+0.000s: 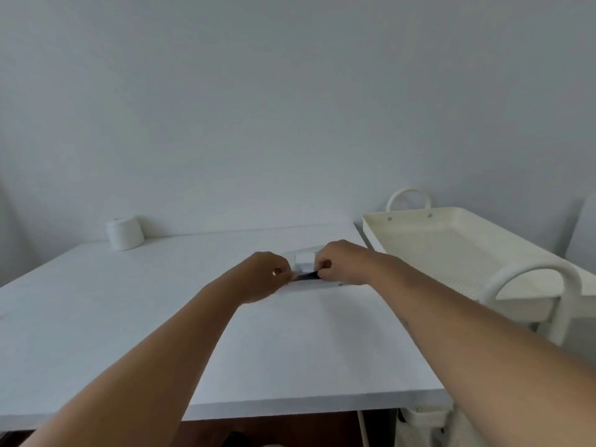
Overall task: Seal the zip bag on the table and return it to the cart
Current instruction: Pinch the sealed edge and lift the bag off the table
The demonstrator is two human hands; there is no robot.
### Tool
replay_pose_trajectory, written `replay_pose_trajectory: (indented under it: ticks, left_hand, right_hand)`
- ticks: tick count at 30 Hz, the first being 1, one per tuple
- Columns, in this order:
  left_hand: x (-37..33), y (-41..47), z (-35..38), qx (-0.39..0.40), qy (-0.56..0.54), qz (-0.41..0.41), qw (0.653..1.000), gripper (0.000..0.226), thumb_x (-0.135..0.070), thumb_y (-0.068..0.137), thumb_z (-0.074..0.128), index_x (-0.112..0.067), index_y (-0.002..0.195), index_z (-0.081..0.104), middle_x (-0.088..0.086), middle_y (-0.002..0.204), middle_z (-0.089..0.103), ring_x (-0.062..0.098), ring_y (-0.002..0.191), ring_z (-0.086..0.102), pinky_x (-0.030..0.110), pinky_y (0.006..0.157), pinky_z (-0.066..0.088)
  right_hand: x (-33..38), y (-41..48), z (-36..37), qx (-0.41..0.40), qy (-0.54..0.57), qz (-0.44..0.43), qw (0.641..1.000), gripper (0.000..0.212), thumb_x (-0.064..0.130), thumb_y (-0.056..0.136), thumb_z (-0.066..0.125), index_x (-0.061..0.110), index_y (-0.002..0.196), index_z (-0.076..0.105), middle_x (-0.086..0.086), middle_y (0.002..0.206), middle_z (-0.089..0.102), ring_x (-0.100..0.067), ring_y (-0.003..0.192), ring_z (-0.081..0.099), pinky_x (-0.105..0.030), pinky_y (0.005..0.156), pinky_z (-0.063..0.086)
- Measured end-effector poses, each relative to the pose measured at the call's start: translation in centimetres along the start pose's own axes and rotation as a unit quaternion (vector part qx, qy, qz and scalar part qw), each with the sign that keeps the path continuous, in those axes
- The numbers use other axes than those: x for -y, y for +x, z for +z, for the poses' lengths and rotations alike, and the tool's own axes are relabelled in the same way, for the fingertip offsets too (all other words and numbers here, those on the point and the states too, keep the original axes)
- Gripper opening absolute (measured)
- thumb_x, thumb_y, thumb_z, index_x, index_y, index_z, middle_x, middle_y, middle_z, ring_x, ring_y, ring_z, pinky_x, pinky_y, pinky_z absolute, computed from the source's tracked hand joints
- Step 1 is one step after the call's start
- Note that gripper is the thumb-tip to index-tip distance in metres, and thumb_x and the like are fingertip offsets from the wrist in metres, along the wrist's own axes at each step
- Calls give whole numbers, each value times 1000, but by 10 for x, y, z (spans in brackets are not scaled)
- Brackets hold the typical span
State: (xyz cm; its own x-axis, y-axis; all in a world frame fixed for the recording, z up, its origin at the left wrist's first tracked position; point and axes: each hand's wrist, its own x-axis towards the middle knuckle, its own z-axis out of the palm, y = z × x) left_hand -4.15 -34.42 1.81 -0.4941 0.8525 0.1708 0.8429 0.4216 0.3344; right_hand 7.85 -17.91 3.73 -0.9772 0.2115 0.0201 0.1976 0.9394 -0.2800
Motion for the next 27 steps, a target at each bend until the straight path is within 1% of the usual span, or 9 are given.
replay_pose_trajectory:
  ticks: [2,5,9,12,15,18,20,23,27]
  left_hand:
    - [-7,13,-31,-11,-3,19,1000,24,-45,82,69,-22,86,70,-6,86,68,13,79,60,28,68,46]
    - [-19,40,-78,-47,50,29,997,10,-29,82,72,-20,86,71,-4,80,64,17,77,59,27,62,42]
    - [-42,75,-138,-75,25,-1,997,4,-22,81,71,-19,80,74,2,71,69,12,65,60,25,54,40]
    - [-63,95,-170,-29,5,6,1000,6,-22,78,73,-17,79,75,1,71,73,10,65,67,25,61,50]
    - [-86,110,-194,57,-14,-16,998,8,-23,80,75,-15,82,76,-8,67,75,6,63,71,19,61,53]
    - [-110,125,-207,135,-43,-44,989,16,-20,83,74,-9,94,75,0,87,78,13,77,74,24,68,58]
    - [-125,136,-207,168,-69,-51,982,19,-17,84,73,-6,100,72,2,87,77,16,80,74,27,72,59]
    - [-147,153,-199,211,-88,-47,972,25,-15,86,71,-3,107,68,1,85,75,17,77,72,29,75,59]
    - [-173,179,-186,241,-108,-30,964,21,-15,85,71,-5,104,68,3,86,75,18,76,73,28,73,59]
  right_hand:
    - [0,8,-31,-33,12,-7,999,19,18,90,54,15,96,71,-1,100,66,-24,88,65,-32,71,51]
    - [5,22,-79,-72,14,-19,997,16,20,91,55,18,99,69,5,95,62,-19,87,60,-26,65,44]
    - [12,32,-142,-100,-5,-13,995,7,23,85,67,22,92,68,11,83,57,-13,80,54,-26,61,38]
    - [13,32,-182,-92,-55,-2,994,5,22,83,70,24,85,66,10,77,57,-15,78,53,-29,64,39]
    - [8,26,-215,-70,-79,31,994,11,25,83,71,29,74,65,4,75,68,-17,75,57,-29,66,41]
    - [-2,15,-243,-33,-74,66,995,3,26,81,73,27,79,71,3,77,73,-17,71,61,-30,71,45]
    - [-10,9,-256,0,-64,83,995,3,22,81,74,21,82,71,9,66,72,-14,66,64,-28,72,49]
    - [-28,1,-270,37,-45,116,992,4,16,82,74,17,82,70,8,68,73,-15,75,69,-32,79,54]
    - [-63,-8,-282,53,-18,161,985,6,12,82,74,15,84,69,2,77,72,-20,82,68,-37,87,53]
